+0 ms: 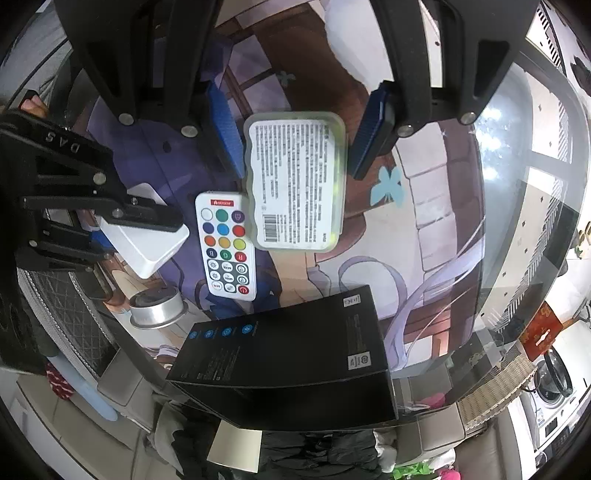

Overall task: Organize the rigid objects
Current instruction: 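Close right tool on white charger while left tool grasps green-lidded card pack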

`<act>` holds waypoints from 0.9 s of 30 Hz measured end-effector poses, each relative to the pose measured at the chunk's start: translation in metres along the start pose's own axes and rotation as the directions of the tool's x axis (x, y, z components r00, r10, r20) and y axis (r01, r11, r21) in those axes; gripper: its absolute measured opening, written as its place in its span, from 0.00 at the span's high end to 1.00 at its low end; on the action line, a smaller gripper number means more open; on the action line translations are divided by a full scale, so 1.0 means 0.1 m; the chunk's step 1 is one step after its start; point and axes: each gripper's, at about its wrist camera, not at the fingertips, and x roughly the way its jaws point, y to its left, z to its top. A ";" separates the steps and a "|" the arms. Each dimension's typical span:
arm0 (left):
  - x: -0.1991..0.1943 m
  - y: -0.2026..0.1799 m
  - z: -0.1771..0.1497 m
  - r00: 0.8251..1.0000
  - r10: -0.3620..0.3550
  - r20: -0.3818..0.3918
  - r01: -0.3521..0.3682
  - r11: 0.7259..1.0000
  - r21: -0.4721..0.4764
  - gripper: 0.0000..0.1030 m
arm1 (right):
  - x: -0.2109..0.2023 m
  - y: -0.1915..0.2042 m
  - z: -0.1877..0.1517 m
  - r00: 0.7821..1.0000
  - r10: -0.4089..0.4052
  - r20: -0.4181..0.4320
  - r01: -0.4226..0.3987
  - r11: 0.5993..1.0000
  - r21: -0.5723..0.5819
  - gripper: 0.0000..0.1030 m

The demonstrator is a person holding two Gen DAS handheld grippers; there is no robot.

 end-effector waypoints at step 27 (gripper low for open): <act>0.05 -0.04 0.06 0.999 0.047 0.011 -0.048 0.998 0.039 0.43 | -0.03 -0.07 -0.07 1.000 0.010 -0.015 -0.010 1.000 0.002 0.78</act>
